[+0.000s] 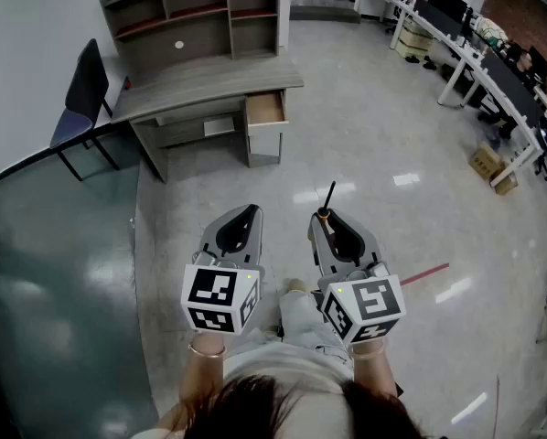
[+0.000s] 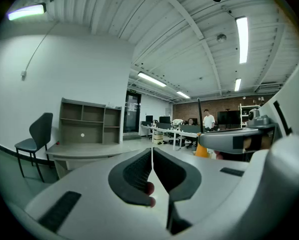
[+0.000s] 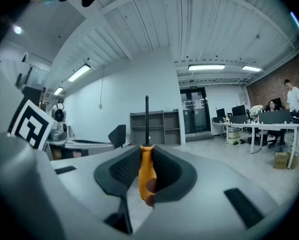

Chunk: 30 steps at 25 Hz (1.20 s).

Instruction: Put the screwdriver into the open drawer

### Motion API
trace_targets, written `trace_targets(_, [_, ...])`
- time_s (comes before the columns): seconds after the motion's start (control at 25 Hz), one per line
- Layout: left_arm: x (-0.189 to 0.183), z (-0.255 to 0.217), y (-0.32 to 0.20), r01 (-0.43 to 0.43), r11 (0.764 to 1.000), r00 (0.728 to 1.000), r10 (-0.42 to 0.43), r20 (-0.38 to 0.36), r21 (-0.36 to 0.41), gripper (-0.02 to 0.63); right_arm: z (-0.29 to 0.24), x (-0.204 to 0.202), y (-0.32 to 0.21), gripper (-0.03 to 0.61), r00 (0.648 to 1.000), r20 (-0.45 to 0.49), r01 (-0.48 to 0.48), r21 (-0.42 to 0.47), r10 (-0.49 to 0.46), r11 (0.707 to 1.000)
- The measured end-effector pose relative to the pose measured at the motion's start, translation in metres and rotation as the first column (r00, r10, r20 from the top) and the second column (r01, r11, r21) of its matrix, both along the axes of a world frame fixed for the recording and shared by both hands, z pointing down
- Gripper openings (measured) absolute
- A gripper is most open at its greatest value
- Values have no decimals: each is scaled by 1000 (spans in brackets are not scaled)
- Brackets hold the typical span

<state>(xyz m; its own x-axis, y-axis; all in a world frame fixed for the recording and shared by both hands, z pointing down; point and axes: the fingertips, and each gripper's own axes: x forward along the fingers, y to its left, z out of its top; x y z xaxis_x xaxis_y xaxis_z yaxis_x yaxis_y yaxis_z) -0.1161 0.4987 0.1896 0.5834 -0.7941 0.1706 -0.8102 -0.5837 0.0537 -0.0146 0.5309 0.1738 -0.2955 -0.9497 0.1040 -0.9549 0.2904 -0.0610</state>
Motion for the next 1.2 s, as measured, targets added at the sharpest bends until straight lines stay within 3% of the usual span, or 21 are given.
trace_targets(0.28, [13,4,-31,18,1000,1000,-18,10,-6,25,-3,19,-28,87,998,61,14,30,-16,999])
trace_targets(0.68, [39,1,-101,45,999,999,-44,17,-12,25,-3,45,-95,87,997,65,31,25,-33,999])
trace_targets(1.2, [95,-3,-184,110,994,994,-109,14,-25,25,-3,92,-178,87,989,70,129,12,-129,992])
